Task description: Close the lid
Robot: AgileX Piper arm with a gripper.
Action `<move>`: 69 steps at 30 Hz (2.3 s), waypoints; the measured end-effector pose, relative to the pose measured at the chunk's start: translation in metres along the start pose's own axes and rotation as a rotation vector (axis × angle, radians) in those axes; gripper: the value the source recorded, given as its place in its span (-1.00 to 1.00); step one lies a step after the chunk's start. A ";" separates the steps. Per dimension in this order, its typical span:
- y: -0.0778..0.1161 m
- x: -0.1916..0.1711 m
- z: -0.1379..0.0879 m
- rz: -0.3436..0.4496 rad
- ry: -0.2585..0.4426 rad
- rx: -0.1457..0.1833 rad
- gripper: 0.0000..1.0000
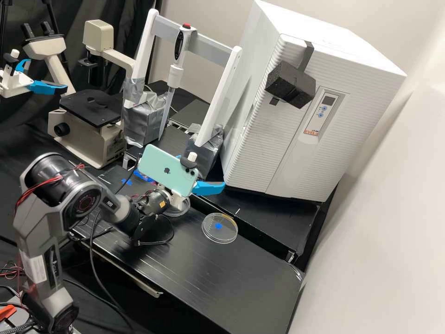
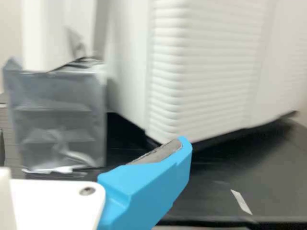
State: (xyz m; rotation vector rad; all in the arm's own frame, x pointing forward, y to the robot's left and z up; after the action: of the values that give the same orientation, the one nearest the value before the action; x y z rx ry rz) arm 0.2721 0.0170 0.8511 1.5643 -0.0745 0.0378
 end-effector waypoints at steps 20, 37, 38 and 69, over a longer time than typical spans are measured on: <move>0.039 -0.062 0.059 0.085 -0.158 0.018 1.00; 0.042 -0.076 0.070 0.107 -0.192 0.013 1.00; 0.043 -0.077 0.071 0.111 -0.199 0.014 1.00; 0.032 -0.078 0.086 0.119 -0.176 -0.028 -1.00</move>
State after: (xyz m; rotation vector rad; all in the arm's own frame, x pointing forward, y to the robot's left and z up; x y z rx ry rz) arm 0.1897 -0.0666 0.8776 1.5308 -0.3054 -0.0080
